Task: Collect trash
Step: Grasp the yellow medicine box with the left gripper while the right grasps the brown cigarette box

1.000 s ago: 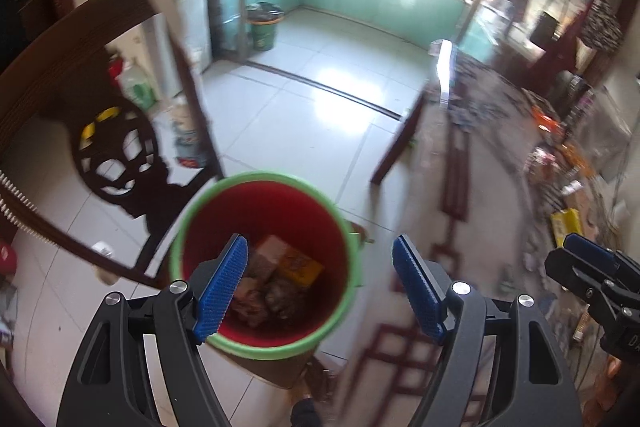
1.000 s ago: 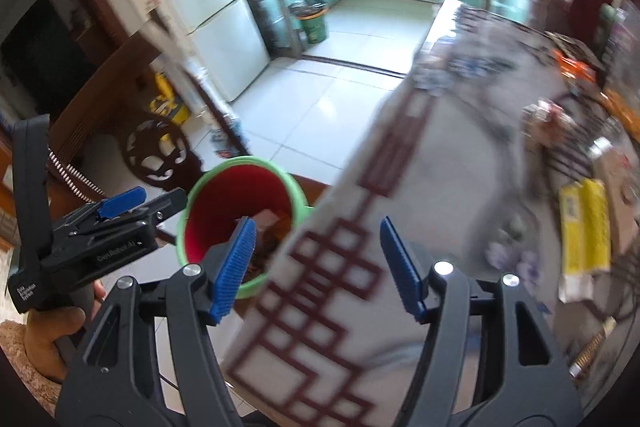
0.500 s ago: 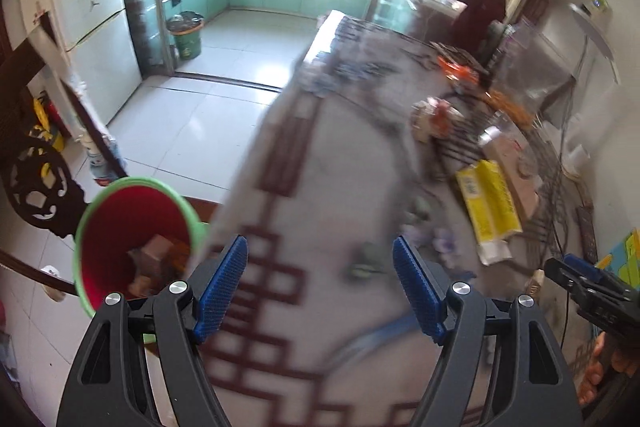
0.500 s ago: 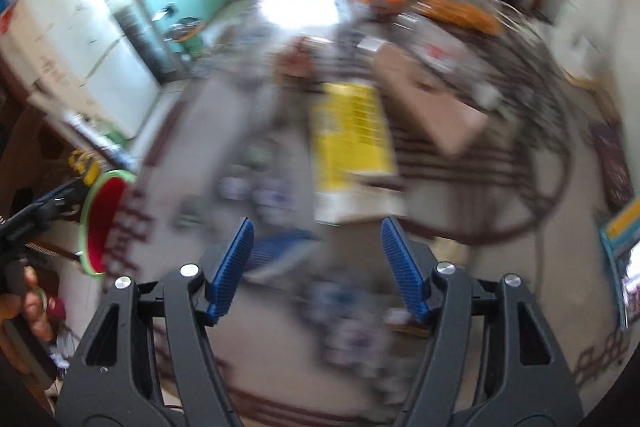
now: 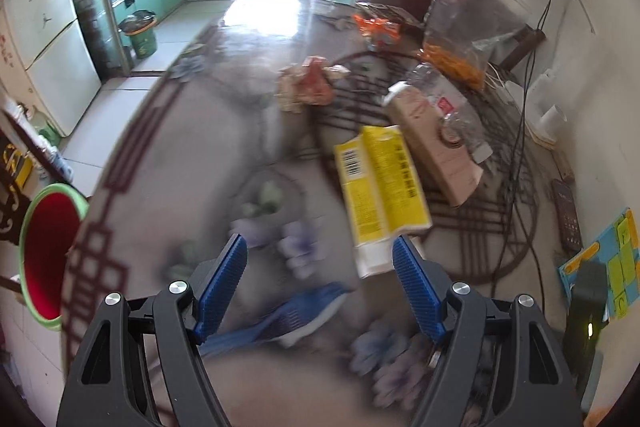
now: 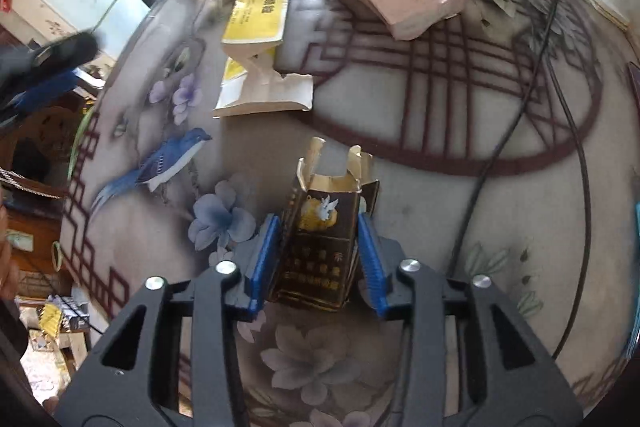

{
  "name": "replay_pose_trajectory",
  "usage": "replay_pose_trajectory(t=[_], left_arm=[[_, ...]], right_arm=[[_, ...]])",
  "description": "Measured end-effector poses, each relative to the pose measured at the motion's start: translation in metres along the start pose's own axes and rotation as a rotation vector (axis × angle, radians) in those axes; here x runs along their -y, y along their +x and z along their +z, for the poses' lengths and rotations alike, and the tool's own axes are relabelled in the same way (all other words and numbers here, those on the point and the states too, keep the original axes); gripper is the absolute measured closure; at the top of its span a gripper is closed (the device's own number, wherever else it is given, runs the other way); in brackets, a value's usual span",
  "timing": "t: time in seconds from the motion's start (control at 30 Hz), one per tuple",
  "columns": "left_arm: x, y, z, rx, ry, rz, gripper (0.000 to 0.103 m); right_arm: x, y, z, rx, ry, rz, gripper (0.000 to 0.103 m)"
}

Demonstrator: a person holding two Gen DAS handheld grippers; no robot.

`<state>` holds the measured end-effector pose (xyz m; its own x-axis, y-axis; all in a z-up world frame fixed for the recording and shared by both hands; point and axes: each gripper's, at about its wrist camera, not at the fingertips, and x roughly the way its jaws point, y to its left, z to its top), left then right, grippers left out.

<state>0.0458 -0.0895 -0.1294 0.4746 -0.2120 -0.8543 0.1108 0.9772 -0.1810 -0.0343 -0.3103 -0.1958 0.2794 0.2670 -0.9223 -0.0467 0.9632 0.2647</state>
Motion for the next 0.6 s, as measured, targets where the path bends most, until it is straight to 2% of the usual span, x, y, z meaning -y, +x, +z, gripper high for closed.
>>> replay_pose_trajectory(t=[0.13, 0.27, 0.4, 0.5, 0.6], left_arm=[[0.026, 0.020, 0.013, -0.015, 0.024, -0.005, 0.031], [0.045, 0.050, 0.024, -0.054, 0.047, 0.006, 0.031], [0.052, 0.081, 0.034, -0.088, 0.032, 0.024, 0.031], [0.053, 0.105, 0.036, -0.142, 0.022, 0.026, 0.031], [0.055, 0.116, 0.034, -0.165, 0.037, 0.033, 0.031]], right_arm=[[0.010, -0.012, 0.001, 0.022, 0.003, 0.031, 0.071], [0.028, -0.030, 0.004, 0.069, 0.030, 0.022, 0.071], [0.043, -0.042, 0.008, 0.097, 0.053, 0.012, 0.071], [0.051, -0.052, 0.010, 0.117, 0.061, 0.014, 0.071], [0.054, -0.058, 0.013, 0.129, 0.060, 0.020, 0.071]])
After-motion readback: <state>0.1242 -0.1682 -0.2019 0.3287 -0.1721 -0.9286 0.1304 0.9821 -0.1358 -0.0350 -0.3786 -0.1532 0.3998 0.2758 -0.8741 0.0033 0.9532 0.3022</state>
